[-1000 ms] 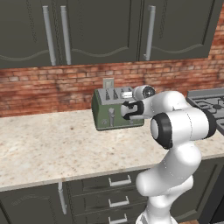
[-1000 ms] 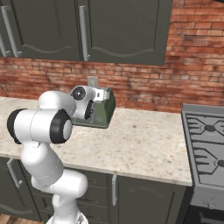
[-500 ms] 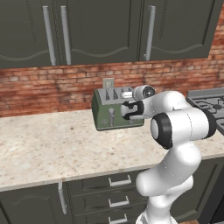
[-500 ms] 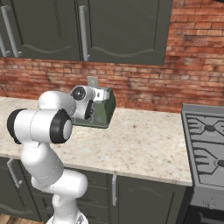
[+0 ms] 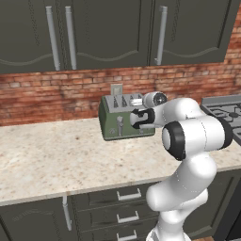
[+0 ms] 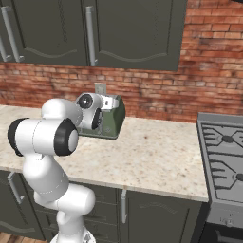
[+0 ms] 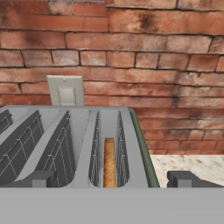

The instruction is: Start the toaster. Once the lever pops up, take the bread to the plate on the dining counter.

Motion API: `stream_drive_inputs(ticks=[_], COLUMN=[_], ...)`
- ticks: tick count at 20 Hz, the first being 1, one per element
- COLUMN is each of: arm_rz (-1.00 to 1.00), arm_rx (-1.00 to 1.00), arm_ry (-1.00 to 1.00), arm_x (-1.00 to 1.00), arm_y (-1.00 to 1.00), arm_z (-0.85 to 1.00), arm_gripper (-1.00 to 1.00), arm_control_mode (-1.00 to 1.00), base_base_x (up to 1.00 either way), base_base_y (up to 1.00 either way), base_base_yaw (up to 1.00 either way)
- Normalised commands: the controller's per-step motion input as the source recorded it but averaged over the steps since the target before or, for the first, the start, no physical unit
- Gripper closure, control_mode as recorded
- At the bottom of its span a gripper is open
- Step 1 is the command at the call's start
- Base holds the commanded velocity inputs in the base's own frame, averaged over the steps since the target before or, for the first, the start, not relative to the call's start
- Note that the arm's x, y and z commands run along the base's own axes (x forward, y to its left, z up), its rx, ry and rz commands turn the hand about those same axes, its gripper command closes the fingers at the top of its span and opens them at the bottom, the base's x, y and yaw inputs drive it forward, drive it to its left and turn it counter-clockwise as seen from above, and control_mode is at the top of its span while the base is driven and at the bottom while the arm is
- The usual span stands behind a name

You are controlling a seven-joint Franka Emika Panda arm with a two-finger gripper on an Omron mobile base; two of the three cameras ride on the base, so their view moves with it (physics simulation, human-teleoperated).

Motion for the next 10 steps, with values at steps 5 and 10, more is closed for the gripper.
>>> stream_drive_inputs(ticks=[5, 10], arm_rz=[0.0, 0.0], arm_rx=[0.0, 0.0], arm_ry=[0.0, 0.0], arm_x=[0.0, 0.0], arm_y=[0.0, 0.0], arm_z=[0.0, 0.0], arm_gripper=[-1.0, -1.0], arm_control_mode=[-1.0, -1.0], base_base_x=[0.0, 0.0], base_base_y=[0.0, 0.0], base_base_yaw=[0.0, 0.0])
